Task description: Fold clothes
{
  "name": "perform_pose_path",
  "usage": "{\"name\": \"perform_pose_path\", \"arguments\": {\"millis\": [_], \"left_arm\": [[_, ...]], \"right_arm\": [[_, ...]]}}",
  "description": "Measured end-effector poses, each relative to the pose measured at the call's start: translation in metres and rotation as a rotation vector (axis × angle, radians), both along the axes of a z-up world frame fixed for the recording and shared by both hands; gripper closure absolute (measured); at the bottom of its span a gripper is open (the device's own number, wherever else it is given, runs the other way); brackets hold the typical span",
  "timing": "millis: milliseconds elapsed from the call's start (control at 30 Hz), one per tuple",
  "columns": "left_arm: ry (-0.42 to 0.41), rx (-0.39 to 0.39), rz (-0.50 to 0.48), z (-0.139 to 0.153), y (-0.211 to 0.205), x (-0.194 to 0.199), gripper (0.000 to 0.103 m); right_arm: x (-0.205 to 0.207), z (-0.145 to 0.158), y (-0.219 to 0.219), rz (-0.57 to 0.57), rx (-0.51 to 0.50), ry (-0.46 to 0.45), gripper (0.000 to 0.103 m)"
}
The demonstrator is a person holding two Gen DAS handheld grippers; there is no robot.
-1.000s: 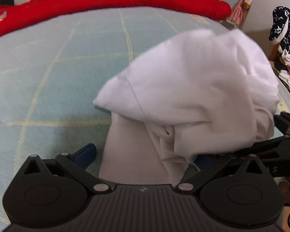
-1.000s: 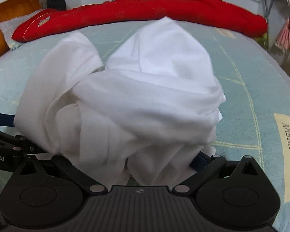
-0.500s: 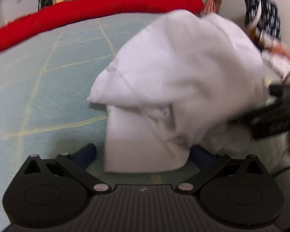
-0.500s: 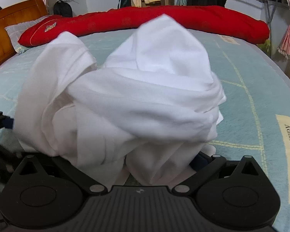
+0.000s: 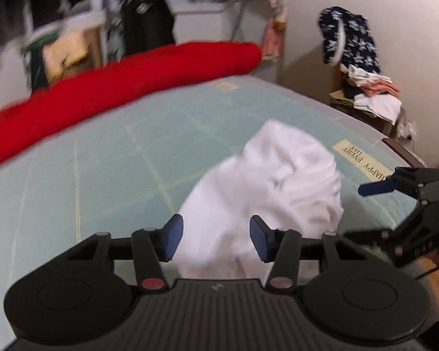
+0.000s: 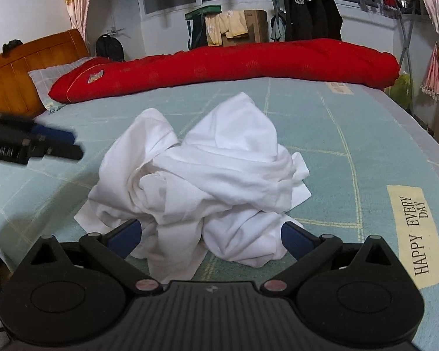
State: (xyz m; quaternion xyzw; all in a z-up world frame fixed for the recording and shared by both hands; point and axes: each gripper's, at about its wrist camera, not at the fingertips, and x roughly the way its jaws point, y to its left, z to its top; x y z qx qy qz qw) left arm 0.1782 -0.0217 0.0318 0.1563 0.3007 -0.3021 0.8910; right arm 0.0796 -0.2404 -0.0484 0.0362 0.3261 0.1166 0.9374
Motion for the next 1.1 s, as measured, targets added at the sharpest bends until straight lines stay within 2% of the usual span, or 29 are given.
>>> {"name": "perform_pose_path", "arguments": {"millis": [100,233,400,533,567,633,667,733,867,1100], "left_arm": [[-0.026,0.008,-0.04,-0.001,-0.009,0.026,0.048],[0.072,-0.058,-0.126,-0.016,0.004,0.058,0.045],[0.122,-0.019,-0.153,-0.044,0.013,0.084,0.03],[0.236,-0.107,-0.208,-0.057,0.018,0.096,0.029],[0.269,-0.133,-0.225,-0.06,0.019,0.099,0.032],[0.285,-0.125,-0.24,-0.064,0.018,0.097,0.065],[0.268,-0.109,-0.23,-0.062,0.019,0.093,0.094],[0.222,-0.088,-0.205,-0.058,0.022,0.085,0.098],[0.133,-0.116,-0.137,-0.038,0.042,0.073,0.1],[0.043,-0.091,0.021,-0.016,0.082,0.076,0.1]], "right_arm": [[-0.003,0.0,-0.001,0.01,-0.002,-0.007,0.0],[-0.009,0.0,-0.003,0.013,0.004,-0.021,0.0],[-0.01,0.002,-0.01,0.0,0.011,-0.03,0.0],[-0.006,0.0,-0.012,-0.009,0.024,-0.023,0.0],[-0.004,-0.001,-0.012,-0.008,0.026,-0.019,0.0],[-0.003,-0.001,-0.01,-0.002,0.027,-0.016,0.0],[-0.003,-0.001,-0.009,0.002,0.026,-0.016,0.0],[-0.003,0.0,-0.008,0.002,0.02,-0.015,0.0],[-0.003,-0.001,-0.006,-0.005,0.015,-0.012,0.0],[-0.005,0.003,0.002,0.009,0.006,-0.024,0.0]]}}
